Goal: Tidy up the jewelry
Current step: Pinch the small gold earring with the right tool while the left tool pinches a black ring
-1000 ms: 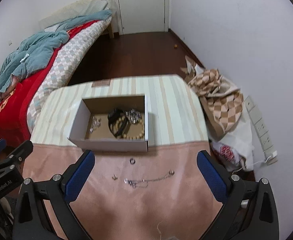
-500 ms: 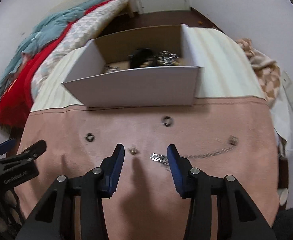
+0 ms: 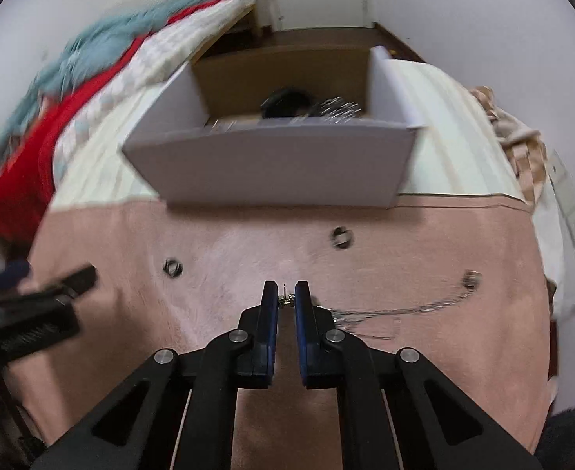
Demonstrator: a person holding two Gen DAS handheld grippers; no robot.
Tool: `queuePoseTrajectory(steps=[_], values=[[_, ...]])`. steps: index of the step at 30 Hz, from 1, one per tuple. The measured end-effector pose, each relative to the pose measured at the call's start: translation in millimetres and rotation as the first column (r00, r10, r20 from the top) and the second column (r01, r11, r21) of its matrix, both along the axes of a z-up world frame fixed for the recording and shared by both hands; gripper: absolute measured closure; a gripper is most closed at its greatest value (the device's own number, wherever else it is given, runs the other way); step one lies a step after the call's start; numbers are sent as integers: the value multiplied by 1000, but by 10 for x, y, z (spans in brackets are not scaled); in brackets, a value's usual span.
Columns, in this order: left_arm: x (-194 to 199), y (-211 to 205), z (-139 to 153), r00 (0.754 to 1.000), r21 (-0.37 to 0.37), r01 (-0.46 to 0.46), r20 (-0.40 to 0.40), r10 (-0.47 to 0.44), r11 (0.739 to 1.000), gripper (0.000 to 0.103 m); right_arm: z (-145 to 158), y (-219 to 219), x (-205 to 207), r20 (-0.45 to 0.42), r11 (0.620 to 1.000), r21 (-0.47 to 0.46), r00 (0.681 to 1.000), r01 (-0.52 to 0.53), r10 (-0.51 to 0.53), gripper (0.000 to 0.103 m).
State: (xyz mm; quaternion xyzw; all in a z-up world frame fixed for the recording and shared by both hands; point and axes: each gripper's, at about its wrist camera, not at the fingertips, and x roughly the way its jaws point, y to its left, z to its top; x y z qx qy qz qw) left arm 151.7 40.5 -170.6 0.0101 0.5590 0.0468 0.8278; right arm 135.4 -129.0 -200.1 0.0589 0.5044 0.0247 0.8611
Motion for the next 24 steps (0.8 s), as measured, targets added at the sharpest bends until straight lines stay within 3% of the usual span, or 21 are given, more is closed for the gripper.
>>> queuePoseTrajectory(steps=[3, 8, 10, 13, 15, 16, 24], values=[[61, -230, -58, 999, -50, 41, -26, -42, 998, 0, 107, -167, -13, 14, 999, 8, 999, 44, -44, 94], [111, -516, -144, 996, -29, 85, -25, -86, 996, 1, 130, -410, -28, 10, 995, -18, 996, 93, -93, 94], [93, -569, -107, 995, -25, 103, 9, -103, 994, 8, 113, -481, -25, -2, 993, -14, 993, 116, -117, 94], [66, -649, -37, 988, -29, 143, 55, -141, 989, 44, 99, -582, -12, -7, 991, -14, 991, 137, -137, 94], [43, -710, 1, 984, -21, 167, 67, -166, 986, 85, 110, -631, -23, -6, 990, -13, 990, 141, -141, 94], [39, -740, -4, 982, -19, 176, 66, -175, 984, 93, 117, -638, -23, -4, 990, -13, 990, 140, -140, 94], [-7, -746, -15, 982, -28, 176, 80, -173, 984, 94, 242, -566, -20, 26, 991, -11, 991, 130, -130, 94]])
